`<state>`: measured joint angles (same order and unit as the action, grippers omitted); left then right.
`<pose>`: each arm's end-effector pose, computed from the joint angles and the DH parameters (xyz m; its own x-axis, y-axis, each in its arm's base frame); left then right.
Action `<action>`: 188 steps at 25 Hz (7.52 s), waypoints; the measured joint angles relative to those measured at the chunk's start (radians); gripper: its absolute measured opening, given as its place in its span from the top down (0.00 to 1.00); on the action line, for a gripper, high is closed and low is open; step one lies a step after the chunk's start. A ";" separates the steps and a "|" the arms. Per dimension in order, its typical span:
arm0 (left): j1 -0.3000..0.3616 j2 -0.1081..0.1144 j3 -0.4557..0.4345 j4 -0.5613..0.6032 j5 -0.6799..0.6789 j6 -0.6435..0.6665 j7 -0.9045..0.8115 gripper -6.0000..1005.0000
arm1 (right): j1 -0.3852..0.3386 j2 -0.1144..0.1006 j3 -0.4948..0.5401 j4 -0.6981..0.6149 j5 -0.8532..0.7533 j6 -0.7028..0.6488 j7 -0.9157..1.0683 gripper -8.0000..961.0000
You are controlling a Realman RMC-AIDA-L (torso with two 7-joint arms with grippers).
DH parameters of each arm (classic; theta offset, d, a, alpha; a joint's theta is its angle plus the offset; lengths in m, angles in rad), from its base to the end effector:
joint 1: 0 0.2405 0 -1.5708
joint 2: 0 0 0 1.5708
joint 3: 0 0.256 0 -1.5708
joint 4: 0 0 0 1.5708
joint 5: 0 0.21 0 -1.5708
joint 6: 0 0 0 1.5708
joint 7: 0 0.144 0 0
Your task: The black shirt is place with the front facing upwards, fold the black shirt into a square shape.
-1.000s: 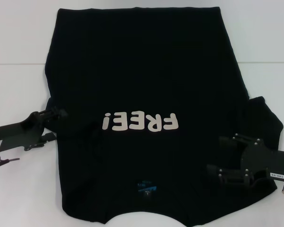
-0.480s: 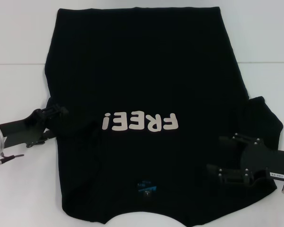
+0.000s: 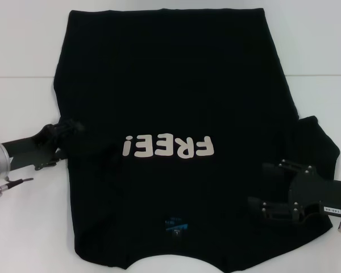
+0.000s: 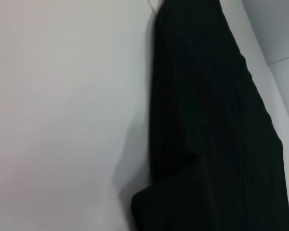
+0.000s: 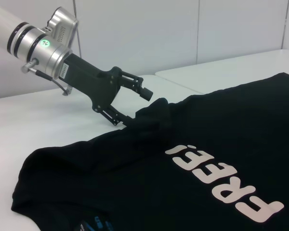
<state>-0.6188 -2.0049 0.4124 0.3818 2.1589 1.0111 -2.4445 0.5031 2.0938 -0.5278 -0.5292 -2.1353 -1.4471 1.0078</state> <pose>-0.3400 0.3779 0.0100 -0.3017 0.7007 0.6465 0.9534 0.2237 0.2026 0.3025 0.3137 -0.0209 0.8877 -0.1958 -0.4167 -0.3464 -0.8803 -0.3243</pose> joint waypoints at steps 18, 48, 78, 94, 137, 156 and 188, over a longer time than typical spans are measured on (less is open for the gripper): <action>-0.190 -0.091 -0.005 -0.001 -0.045 -0.053 0.100 0.08 | 0.000 0.000 0.004 0.000 0.002 -0.007 0.000 0.07; 0.136 -0.038 0.228 0.191 -0.136 0.718 1.136 0.09 | 0.072 -0.270 0.099 -0.269 -0.395 -0.138 1.473 0.07; 0.138 -0.041 0.220 0.184 -0.144 0.710 1.139 0.09 | 0.270 -0.192 -0.026 -0.014 -0.528 0.156 1.505 0.08; 0.133 -0.041 0.220 0.184 -0.153 0.709 1.140 0.09 | 0.263 -0.179 -0.104 -0.011 -0.529 0.212 1.496 0.29; 0.134 -0.057 0.194 0.184 -0.151 0.710 1.141 0.09 | 0.357 -0.142 -0.261 -0.114 -0.412 0.203 1.334 0.95; 0.137 -0.058 0.193 0.184 -0.151 0.709 1.141 0.09 | 0.393 -0.058 -0.407 -0.141 -0.378 0.156 1.140 0.79; 0.122 0.093 0.084 0.314 0.048 0.745 0.164 0.09 | -0.150 -0.056 0.026 -0.119 0.148 -0.251 0.086 0.03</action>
<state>-0.4971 -1.9120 0.4965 0.6955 2.2067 1.7556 -2.2808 0.3534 2.0380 -0.5013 -0.6480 -1.9868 -1.6978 1.0935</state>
